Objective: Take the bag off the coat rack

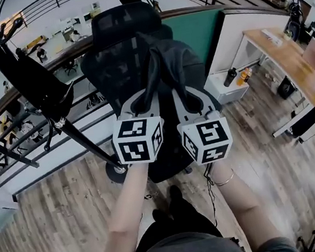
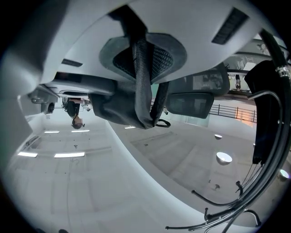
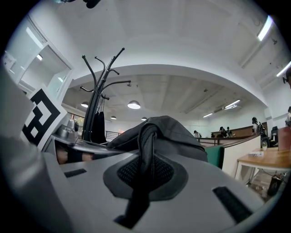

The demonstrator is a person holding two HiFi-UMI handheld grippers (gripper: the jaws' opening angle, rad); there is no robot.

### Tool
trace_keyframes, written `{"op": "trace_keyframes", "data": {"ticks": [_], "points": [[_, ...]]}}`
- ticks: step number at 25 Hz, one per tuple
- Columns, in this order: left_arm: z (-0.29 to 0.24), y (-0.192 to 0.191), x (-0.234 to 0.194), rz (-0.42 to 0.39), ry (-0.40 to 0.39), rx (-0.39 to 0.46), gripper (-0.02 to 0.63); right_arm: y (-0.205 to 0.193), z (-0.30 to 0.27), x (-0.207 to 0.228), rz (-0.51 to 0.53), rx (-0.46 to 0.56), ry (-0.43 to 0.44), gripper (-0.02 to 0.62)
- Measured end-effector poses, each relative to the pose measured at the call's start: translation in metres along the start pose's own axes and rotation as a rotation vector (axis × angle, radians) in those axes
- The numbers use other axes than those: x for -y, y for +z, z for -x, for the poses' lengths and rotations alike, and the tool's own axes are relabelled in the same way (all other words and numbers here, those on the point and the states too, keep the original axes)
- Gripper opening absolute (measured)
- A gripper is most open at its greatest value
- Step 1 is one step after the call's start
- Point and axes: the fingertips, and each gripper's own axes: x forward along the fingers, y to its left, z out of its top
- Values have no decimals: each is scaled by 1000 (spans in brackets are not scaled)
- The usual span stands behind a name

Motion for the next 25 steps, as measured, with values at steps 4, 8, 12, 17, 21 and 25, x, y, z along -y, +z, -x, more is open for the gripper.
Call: {"op": "trace_keyframes", "data": {"ticks": [4,8,12,17,21,25], "points": [[-22,-36,-5,31,17,-41,48,-39,-12,11,-33,-57,14,14],[-44,-69,-13,66,40,-78,48,-75,-29,22,-66,-112,31,14],[-68,-101,-22,93,52,-113,48,-112,-48,34,-92,-161,38,12],[-91,-138,-40,130,79,-154,48,-152,-73,38,-115,-215,52,12],[-106,-168,-57,162,107,-193,48,-183,-94,38,-135,-261,70,12],[-121,-193,-76,185,138,-231,48,-213,-115,37,-143,-306,85,12]]}}
